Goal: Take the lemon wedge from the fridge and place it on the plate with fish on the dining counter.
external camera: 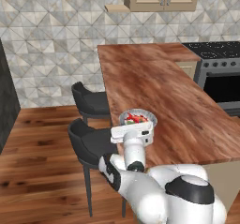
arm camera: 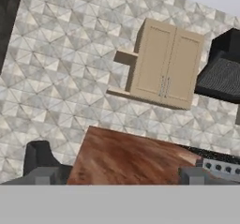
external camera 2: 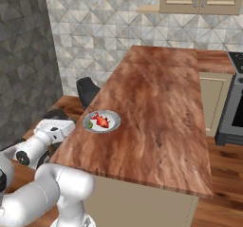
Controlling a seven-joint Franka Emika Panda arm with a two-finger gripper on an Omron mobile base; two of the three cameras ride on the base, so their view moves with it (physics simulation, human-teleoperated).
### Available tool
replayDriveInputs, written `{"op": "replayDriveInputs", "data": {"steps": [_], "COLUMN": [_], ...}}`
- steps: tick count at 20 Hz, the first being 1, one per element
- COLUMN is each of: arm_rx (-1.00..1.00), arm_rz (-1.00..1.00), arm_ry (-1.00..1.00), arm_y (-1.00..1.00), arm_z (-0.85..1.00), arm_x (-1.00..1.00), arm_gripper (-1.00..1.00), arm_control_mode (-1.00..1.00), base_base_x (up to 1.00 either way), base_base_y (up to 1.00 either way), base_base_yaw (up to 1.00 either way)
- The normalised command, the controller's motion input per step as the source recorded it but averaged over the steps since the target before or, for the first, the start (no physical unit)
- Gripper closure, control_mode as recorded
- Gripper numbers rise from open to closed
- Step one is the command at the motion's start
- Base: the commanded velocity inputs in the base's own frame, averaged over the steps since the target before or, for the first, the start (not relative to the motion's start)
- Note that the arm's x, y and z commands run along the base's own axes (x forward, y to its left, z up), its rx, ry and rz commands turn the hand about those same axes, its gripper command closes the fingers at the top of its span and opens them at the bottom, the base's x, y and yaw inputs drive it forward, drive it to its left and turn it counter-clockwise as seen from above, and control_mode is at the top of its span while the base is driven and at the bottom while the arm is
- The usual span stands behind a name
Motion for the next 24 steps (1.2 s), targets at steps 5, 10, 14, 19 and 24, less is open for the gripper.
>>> {"op": "replayDriveInputs", "data": {"steps": [5,10,14,19,24], "arm_rx": [-0.12,-0.01,-0.03,-0.2,-0.06], "arm_rz": [-0.11,0.0,0.05,0.01,0.13], "arm_ry": [-0.71,-0.01,-0.52,-0.93,-0.44], "arm_y": [0.2,0.01,0.06,0.71,0.55], "arm_z": [0.81,0.0,0.23,0.57,0.92], "arm_x": [-1.0,-0.04,-0.72,-1.0,-1.0], "arm_gripper": [-1.0,-1.0,-1.0,-1.0,-1.0], "arm_control_mode": [-1.0,-1.0,-1.0,-1.0,-1.0], "base_base_x": [0.0,0.0,0.0,0.0,0.0], "base_base_y": [0.0,0.0,0.0,0.0,0.0], "base_base_yaw": [0.0,0.0,0.0,0.0,0.0]}}
